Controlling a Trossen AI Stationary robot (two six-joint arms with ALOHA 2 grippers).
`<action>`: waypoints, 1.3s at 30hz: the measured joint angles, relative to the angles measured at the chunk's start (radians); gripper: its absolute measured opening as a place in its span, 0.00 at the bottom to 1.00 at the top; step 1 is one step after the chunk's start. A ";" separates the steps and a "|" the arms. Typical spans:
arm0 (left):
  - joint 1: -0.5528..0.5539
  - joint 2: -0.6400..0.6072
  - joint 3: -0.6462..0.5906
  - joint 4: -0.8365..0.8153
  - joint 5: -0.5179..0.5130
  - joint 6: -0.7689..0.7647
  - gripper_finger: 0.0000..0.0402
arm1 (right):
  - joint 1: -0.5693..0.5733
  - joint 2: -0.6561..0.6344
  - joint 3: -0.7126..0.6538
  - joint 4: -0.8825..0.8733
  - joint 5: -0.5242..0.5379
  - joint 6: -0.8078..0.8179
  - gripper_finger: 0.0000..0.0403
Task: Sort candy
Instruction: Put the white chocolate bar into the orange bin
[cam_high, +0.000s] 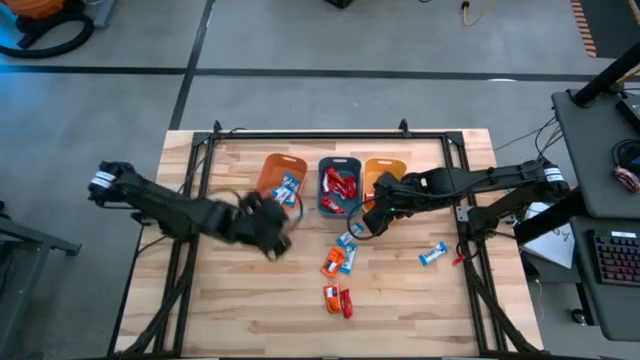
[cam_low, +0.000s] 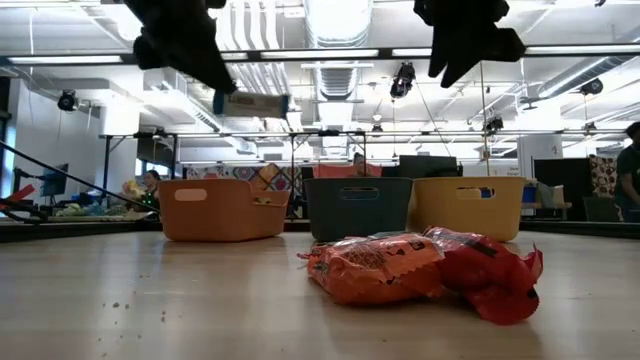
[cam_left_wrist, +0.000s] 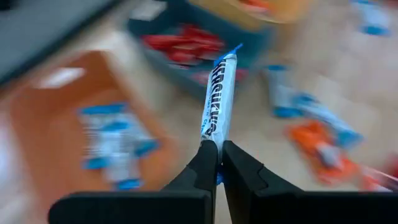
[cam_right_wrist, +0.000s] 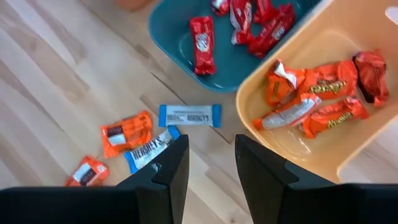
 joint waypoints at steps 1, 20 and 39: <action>0.040 -0.021 0.000 -0.036 -0.005 0.005 0.00 | 0.000 0.000 0.000 0.009 0.003 0.000 0.31; 0.527 0.008 -0.076 -0.098 0.179 0.195 0.02 | 0.000 0.000 0.000 0.090 0.008 0.004 0.31; 0.394 -0.093 -0.039 -0.087 0.228 0.180 0.31 | 0.033 0.000 0.000 0.048 -0.335 0.125 0.31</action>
